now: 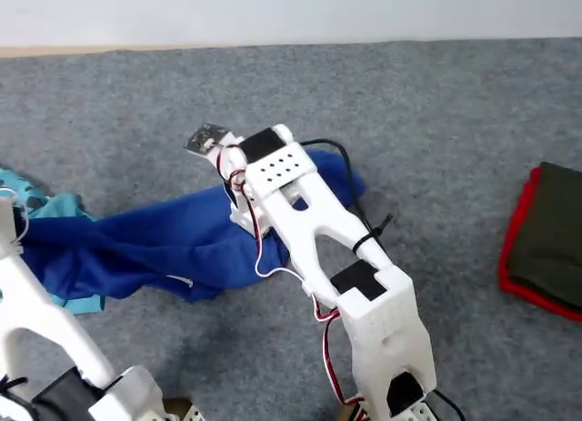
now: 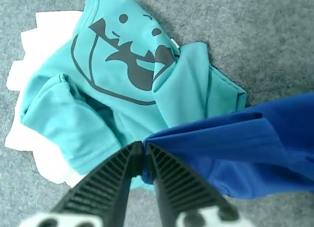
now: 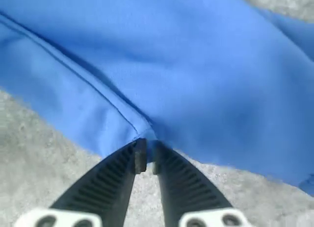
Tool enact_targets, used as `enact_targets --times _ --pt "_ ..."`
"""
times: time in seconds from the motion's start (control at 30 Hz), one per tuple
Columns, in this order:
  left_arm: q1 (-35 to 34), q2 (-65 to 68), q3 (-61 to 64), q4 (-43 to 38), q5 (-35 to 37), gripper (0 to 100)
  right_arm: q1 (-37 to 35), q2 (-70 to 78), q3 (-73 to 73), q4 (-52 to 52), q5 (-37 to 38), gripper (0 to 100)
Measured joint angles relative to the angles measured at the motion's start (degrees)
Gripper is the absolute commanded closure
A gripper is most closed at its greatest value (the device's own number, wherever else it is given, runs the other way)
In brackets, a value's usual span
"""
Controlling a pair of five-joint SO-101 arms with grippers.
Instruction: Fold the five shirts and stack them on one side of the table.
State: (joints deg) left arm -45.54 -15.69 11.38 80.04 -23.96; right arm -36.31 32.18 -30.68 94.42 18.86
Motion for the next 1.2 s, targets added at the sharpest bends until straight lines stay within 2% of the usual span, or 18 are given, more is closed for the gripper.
enact_targets --times 0.2,0.33,0.53,0.67,1.2 --pt "1.4 0.0 0.4 -0.3 0.0 100 0.0 0.0 -7.7 5.9 3.3 98.7" --pt "1.4 0.0 0.4 -0.3 0.0 100 -0.1 0.0 -8.8 6.1 4.3 97.5" --pt "1.4 0.0 0.4 -0.3 0.0 100 -0.2 0.0 -8.8 6.1 4.5 79.7" --pt "1.4 0.0 0.4 -0.3 0.0 100 -0.7 0.2 -7.7 6.1 2.5 80.0" --pt "1.4 0.0 3.6 -0.3 0.0 100 -1.2 8.2 -7.5 6.1 2.2 80.1"
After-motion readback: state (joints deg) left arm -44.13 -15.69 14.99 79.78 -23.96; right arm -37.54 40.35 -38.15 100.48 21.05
